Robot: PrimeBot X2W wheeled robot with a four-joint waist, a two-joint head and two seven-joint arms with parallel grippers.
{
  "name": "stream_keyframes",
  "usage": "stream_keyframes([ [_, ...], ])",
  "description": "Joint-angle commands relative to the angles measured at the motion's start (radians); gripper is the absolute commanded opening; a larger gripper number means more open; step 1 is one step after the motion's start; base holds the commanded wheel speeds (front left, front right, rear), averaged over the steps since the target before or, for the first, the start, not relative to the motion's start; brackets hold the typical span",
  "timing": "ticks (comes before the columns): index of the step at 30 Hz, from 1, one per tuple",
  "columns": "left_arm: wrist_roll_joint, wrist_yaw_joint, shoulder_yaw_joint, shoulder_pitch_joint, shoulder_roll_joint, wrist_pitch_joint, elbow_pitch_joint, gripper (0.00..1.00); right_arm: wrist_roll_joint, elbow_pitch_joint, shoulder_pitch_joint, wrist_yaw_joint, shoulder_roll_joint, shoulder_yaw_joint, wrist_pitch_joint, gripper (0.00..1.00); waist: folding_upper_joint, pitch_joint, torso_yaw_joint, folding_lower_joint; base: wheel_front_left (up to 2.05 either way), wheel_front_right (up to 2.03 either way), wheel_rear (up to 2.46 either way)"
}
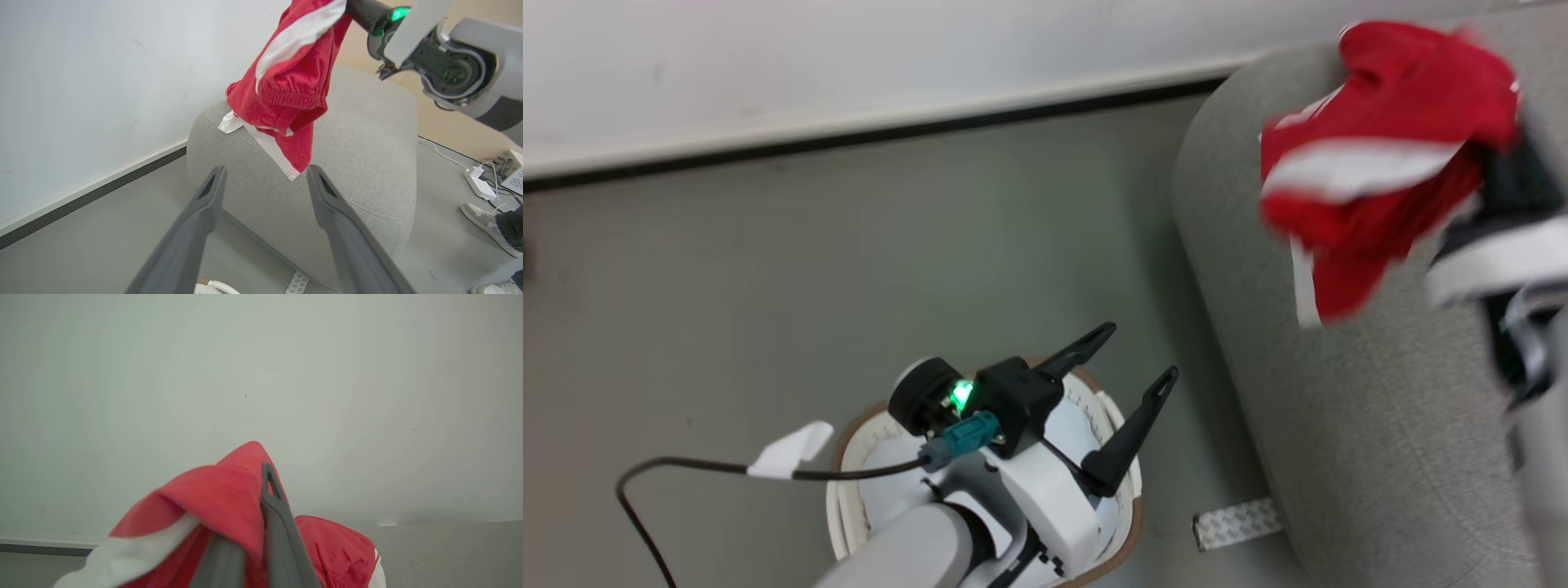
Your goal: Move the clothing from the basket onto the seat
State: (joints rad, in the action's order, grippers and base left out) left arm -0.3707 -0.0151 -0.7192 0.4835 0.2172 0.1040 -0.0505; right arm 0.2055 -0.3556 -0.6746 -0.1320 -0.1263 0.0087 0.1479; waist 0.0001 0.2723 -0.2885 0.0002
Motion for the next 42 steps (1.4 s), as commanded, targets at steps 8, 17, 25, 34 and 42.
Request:
stream_keyframes([
  [8, 0.001, 0.038, 0.03, 0.058, 0.064, -0.001, -0.073, 1.0, -0.185, -0.076, -0.423, 0.002, -0.057, -0.421, -0.121, 0.0, -0.0001, 0.237, 0.103, -0.0002, 0.0, 0.0, 0.0],
  [17, -0.018, 0.06, 0.07, 0.075, 0.118, -0.033, -0.089, 1.0, -0.527, -0.127, -0.465, 0.002, -0.004, -0.835, -0.099, 0.0, -0.0001, 0.36, 0.175, -0.0002, 0.0, 0.0, 0.0],
  [25, -0.028, 0.059, 0.088, 0.044, 0.143, -0.083, -0.047, 1.0, -0.656, -0.296, -0.311, 0.002, 0.069, -1.03, 0.048, 1.0, -0.0001, 0.305, 0.151, -0.0002, 0.0, 0.0, 0.0],
  [34, -0.036, 0.004, 0.135, -0.062, 0.18, -0.183, 0.002, 1.0, -0.558, -0.399, -0.101, 0.003, 0.073, -0.834, 0.117, 1.0, -0.0001, 0.141, 0.08, -0.0002, 0.0, 0.0, 0.0],
  [42, -0.056, -0.045, 0.161, -0.166, 0.19, -0.252, 0.055, 1.0, -0.379, -0.285, 0.134, 0.002, 0.074, -0.648, 0.117, 1.0, -0.0001, 0.006, 0.066, -0.0002, 0.0, 0.0, 0.0],
])
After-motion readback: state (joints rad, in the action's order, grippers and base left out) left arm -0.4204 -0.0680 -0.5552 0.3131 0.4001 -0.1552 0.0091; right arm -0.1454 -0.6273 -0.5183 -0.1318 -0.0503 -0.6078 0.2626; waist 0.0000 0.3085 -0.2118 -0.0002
